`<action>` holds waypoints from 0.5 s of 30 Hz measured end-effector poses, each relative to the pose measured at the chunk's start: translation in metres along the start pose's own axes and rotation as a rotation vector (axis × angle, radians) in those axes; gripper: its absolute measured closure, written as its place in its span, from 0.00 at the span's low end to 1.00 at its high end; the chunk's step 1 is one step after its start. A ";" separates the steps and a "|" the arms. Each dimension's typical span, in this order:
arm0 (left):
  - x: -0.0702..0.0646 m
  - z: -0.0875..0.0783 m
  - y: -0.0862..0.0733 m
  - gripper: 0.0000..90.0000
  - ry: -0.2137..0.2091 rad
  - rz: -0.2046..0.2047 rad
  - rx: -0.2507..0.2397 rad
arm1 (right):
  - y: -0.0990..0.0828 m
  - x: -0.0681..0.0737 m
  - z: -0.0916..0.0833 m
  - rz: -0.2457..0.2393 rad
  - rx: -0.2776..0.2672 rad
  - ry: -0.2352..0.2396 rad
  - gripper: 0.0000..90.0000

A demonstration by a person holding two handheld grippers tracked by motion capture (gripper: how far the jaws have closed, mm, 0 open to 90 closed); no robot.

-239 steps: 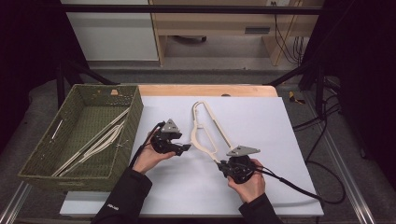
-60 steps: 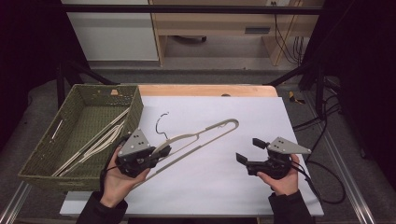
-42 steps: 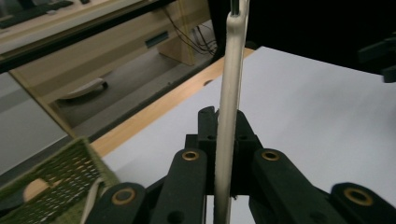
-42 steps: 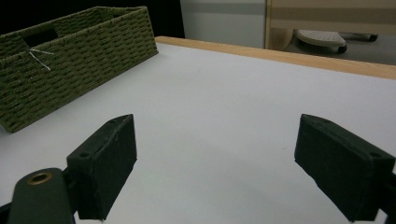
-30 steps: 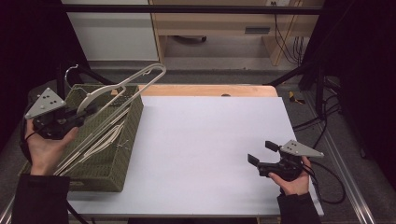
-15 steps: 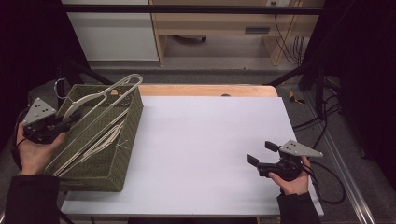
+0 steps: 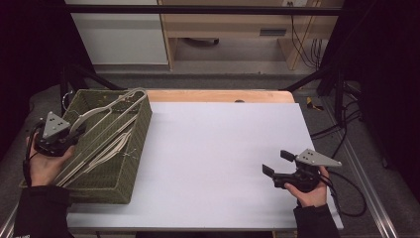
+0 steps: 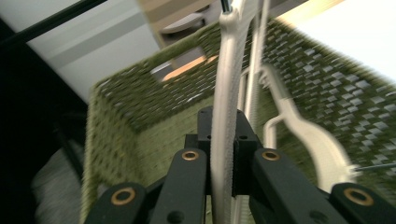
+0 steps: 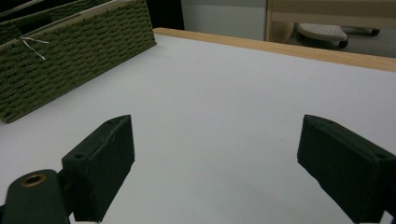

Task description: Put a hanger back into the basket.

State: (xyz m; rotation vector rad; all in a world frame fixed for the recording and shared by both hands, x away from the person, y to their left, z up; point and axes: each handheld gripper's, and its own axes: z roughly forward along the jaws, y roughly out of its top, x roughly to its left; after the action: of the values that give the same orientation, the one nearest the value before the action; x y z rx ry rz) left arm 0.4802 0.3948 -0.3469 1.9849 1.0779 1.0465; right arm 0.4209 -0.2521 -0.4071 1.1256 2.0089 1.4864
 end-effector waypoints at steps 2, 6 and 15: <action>0.002 0.002 -0.004 0.95 0.014 -0.011 0.008 | 0.000 0.000 0.001 -0.002 0.003 -0.001 0.13; 0.008 0.004 -0.013 0.95 0.040 -0.043 0.021 | -0.001 0.001 0.001 -0.001 0.006 -0.003 0.13; 0.002 0.017 -0.023 0.95 -0.024 -0.066 0.075 | -0.002 0.001 0.002 -0.009 0.016 0.001 0.14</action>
State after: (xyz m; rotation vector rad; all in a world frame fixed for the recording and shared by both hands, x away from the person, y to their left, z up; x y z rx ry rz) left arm 0.4869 0.4043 -0.3729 2.0014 1.1773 0.9579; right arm 0.4217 -0.2503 -0.4094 1.1213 2.0274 1.4690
